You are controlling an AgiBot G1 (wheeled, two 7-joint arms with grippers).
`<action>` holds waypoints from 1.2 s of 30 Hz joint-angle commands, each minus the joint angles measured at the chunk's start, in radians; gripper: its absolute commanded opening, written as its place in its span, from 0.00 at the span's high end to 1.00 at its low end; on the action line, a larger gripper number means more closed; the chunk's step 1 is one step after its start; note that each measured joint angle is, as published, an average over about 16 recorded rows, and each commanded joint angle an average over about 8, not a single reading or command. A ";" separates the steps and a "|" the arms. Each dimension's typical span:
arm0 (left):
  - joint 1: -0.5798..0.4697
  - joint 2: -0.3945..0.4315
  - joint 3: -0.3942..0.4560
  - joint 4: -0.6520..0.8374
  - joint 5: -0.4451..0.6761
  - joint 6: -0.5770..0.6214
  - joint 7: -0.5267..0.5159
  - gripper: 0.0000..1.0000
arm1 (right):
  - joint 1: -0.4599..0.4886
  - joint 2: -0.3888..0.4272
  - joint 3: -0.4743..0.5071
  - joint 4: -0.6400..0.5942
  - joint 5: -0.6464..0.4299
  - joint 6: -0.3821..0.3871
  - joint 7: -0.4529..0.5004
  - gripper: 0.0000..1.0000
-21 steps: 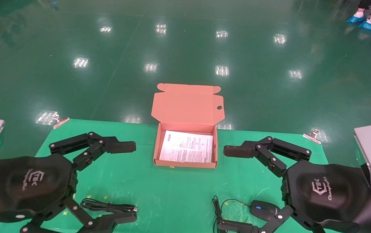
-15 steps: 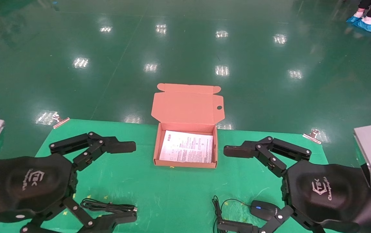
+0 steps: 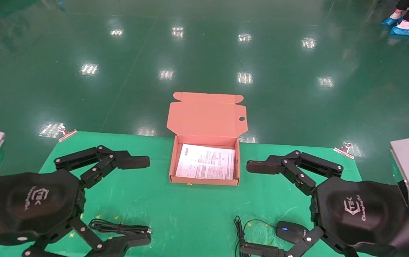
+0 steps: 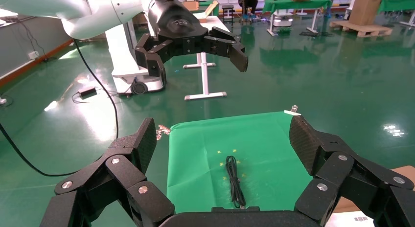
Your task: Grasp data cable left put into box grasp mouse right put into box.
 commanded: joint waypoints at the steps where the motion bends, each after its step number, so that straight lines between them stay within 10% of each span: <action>1: 0.000 0.000 0.000 0.000 0.000 0.000 0.000 0.00 | 0.000 0.000 0.000 0.000 0.000 0.000 0.000 0.00; 16: -0.031 -0.014 0.040 -0.014 0.097 0.016 -0.005 0.00 | 0.024 0.011 -0.020 0.015 -0.059 -0.014 -0.011 0.00; 36: -0.223 0.124 0.340 -0.066 0.954 -0.129 -0.056 0.00 | 0.184 -0.038 -0.337 0.039 -0.658 -0.058 0.002 0.00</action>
